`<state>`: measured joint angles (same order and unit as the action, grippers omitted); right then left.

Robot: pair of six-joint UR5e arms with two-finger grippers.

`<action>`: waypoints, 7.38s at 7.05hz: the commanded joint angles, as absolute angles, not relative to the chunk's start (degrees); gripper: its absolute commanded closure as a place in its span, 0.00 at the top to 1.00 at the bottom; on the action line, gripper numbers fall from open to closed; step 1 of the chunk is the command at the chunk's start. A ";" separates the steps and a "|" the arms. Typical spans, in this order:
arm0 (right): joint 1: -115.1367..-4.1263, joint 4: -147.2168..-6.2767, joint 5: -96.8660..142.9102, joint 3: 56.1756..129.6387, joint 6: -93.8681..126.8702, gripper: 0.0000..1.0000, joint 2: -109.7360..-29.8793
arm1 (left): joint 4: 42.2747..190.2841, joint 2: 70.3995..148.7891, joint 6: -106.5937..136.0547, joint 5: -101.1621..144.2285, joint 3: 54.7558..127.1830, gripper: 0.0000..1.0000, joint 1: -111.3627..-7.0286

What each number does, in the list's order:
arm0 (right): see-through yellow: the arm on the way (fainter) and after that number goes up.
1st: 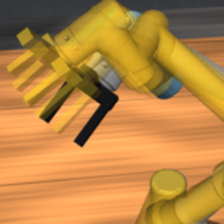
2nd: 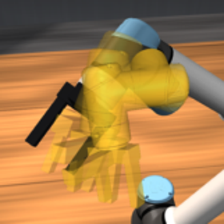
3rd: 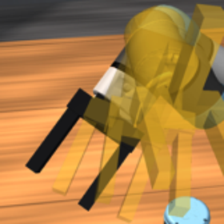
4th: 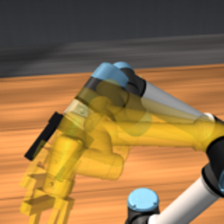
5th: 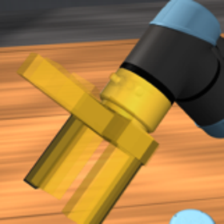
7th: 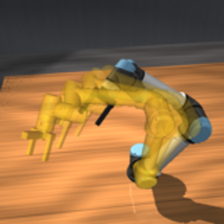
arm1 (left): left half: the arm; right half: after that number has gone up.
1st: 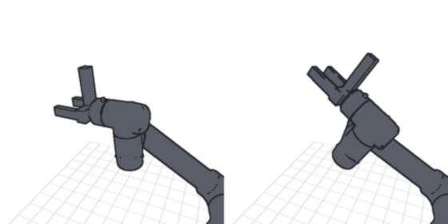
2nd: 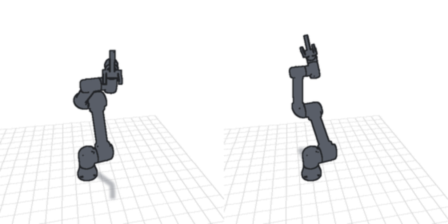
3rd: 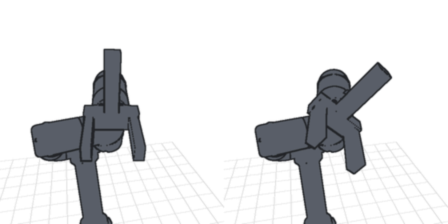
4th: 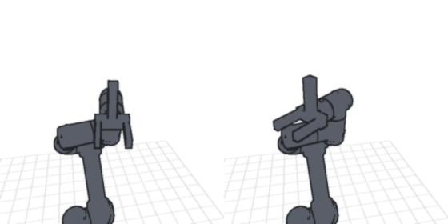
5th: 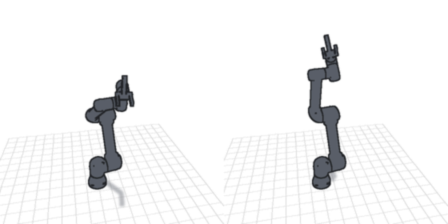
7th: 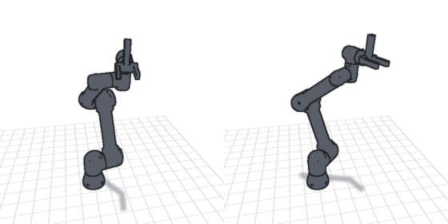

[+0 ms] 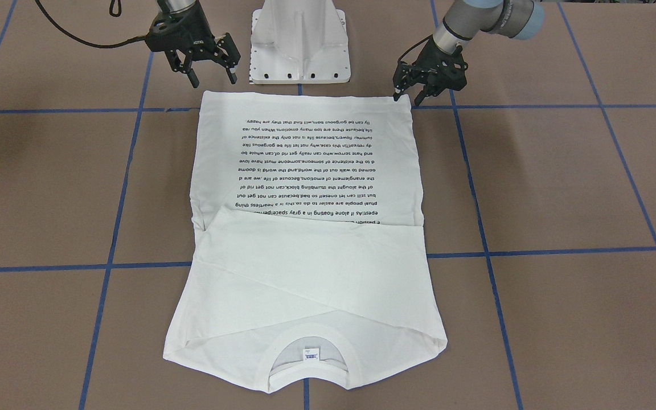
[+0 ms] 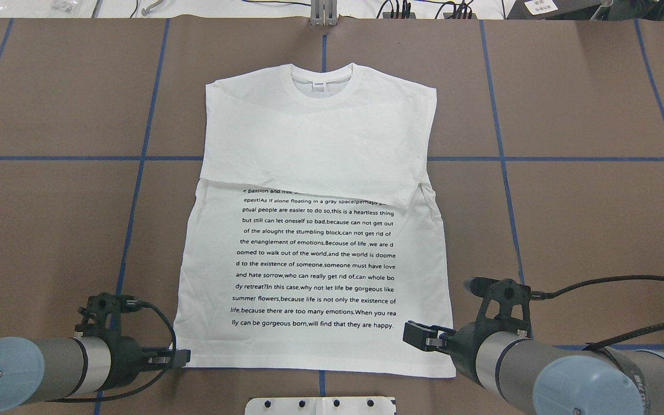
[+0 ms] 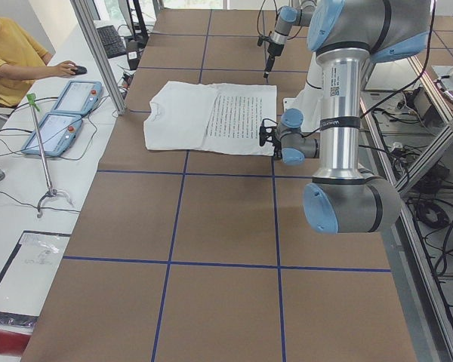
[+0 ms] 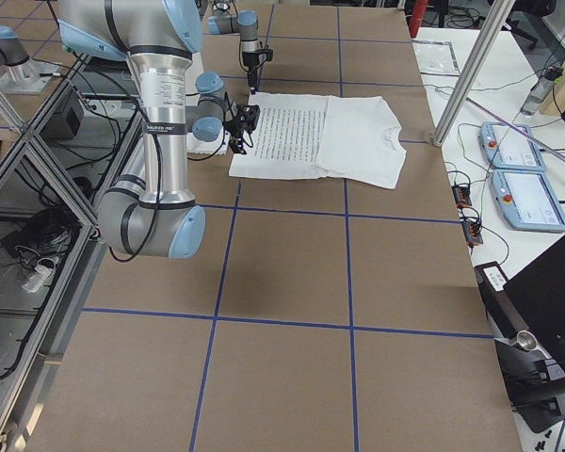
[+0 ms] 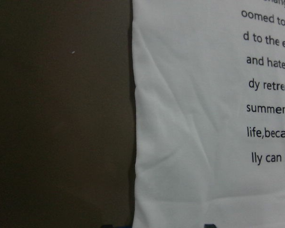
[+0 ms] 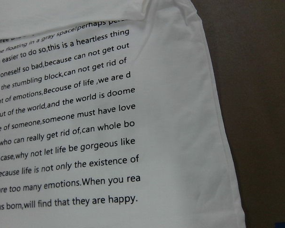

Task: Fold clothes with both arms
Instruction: 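Lower both grippers and pinch the two hem corners nearest the robot, then lift the hem with both grippers and fold it toward the collar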

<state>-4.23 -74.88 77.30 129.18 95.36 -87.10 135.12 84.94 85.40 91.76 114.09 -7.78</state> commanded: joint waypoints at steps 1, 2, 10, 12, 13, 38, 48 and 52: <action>-4.04 -74.88 76.82 128.94 95.36 1.00 -87.10 | 135.09 85.25 85.52 91.76 114.17 0.41 -7.56; -3.96 -74.88 76.56 128.76 95.36 1.00 -87.10 | 135.09 85.25 85.52 91.76 114.17 0.32 -7.47; 5.44 -74.79 64.26 126.84 105.36 0.94 -92.11 | 135.00 85.25 85.08 92.29 119.88 0.00 -7.65; 6.67 -74.79 63.63 123.49 110.47 0.66 -91.41 | 135.00 85.17 85.08 92.29 119.88 0.00 -7.56; 6.77 -74.79 63.72 122.27 110.39 0.67 -91.23 | 135.09 85.17 85.08 92.29 119.88 0.00 -7.56; 6.52 -82.09 63.10 121.55 107.06 0.00 -87.45 | 135.35 84.90 85.08 92.37 120.58 0.00 -7.65; -21.30 -127.36 87.86 143.13 82.49 0.00 -60.49 | 89.49 100.34 60.27 109.69 141.46 0.00 -36.32; -33.47 -107.62 92.37 120.97 74.90 0.00 -58.18 | 90.00 109.02 57.66 109.16 124.79 0.00 -42.27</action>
